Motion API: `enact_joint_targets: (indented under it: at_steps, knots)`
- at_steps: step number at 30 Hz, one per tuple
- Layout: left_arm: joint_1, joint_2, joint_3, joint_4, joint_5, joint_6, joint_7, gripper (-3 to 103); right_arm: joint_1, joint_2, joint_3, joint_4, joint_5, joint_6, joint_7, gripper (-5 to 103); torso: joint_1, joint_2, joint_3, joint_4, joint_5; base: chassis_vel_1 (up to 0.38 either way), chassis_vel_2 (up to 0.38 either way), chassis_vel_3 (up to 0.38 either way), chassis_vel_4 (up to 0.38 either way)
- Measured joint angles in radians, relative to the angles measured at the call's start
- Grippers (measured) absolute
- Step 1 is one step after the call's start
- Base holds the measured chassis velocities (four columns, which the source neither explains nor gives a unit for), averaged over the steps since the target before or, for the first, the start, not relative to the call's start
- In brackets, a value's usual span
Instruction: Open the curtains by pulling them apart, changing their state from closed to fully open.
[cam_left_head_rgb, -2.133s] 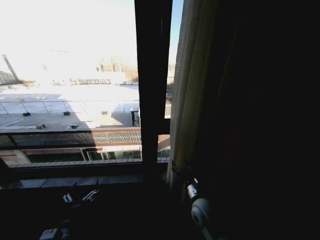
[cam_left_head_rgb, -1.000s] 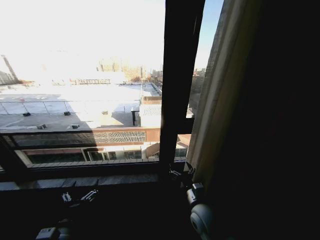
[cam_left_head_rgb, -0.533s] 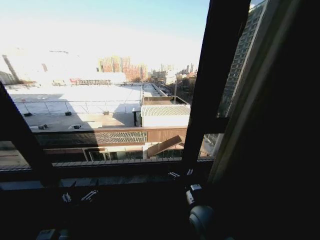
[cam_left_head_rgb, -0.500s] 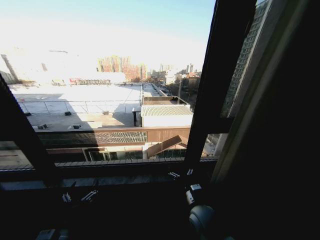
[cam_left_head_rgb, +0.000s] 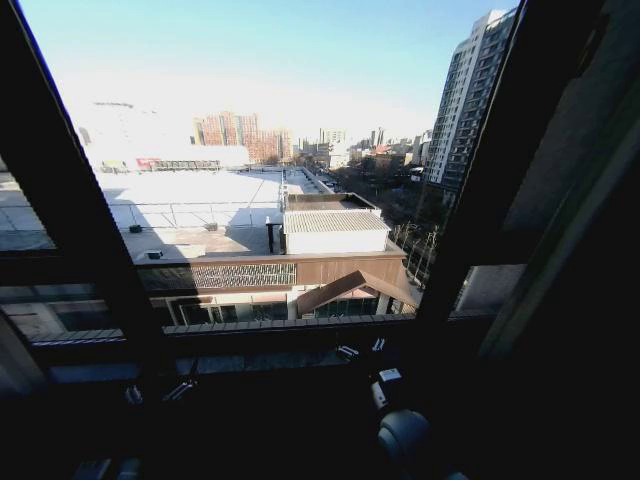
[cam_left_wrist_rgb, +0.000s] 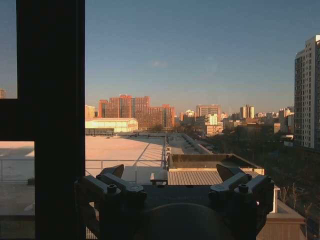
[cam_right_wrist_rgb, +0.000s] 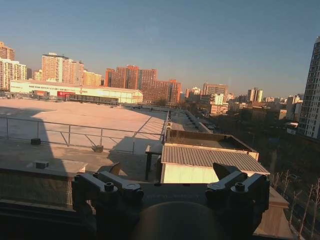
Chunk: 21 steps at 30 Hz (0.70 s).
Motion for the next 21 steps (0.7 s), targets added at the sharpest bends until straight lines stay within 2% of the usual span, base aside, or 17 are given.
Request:
enact_joint_targets:
  at_steps: [21]
  knots:
    - [0.0, -0.006, 0.003, 0.007, 0.001, -0.001, 0.001, 100, -0.008, 0.004, -0.002, -0.002, -0.005, 0.003, -0.001, 100, 0.0, 0.0, 0.0, 0.0001, -0.0004, 0.348, 0.361, -0.345, -0.356]
